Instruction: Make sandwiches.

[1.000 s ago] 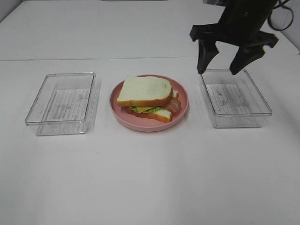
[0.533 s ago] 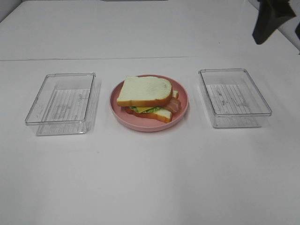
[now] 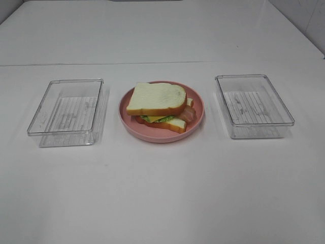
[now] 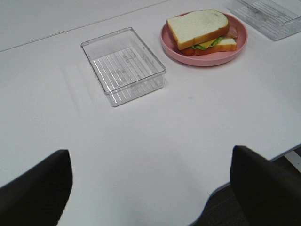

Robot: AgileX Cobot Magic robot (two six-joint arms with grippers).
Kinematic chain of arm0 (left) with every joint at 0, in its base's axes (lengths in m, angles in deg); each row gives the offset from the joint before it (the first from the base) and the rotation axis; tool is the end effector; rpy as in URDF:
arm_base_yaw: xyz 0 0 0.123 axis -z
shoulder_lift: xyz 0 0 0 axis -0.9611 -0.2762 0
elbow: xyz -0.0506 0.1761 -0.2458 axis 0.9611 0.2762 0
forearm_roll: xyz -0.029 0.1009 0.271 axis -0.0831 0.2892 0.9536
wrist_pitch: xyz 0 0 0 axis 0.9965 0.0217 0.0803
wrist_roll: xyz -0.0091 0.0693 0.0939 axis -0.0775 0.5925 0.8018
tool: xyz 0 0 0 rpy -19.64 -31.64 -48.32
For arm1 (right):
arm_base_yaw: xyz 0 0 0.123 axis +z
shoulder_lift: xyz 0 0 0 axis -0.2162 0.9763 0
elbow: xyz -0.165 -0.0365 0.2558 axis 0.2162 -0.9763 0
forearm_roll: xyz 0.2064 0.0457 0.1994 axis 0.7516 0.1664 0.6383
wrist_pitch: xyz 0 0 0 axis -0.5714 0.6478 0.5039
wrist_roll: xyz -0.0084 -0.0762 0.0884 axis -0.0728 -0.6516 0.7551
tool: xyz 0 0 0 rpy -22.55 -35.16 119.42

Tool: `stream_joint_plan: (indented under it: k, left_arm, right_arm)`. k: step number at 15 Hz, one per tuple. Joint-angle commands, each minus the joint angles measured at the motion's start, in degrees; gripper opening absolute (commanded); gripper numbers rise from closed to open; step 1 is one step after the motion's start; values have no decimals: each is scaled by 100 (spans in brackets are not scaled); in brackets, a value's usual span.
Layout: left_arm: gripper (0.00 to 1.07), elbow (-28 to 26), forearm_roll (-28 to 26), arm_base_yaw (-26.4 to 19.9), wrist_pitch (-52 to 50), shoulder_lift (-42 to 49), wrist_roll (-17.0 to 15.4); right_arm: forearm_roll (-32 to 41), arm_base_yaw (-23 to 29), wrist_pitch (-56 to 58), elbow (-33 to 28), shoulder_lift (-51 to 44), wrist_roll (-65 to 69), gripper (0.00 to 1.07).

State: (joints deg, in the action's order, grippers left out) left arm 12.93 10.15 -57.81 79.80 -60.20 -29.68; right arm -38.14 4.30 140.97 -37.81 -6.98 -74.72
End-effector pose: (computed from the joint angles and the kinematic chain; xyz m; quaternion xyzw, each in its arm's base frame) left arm 0.0258 -0.0173 0.2881 0.1693 0.8295 -0.0901 0.5245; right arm 0.1344 0.0460 0.3172 -0.1047 0.9616 0.0692 0.2441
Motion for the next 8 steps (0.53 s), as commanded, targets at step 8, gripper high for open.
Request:
stream_joint_plan:
  k: [8]
  left_arm:
    - [86,29,-52,-17,-57,115,-40]
  right_arm:
    - [143,-6,-865,-1730,-3736,-825,71]
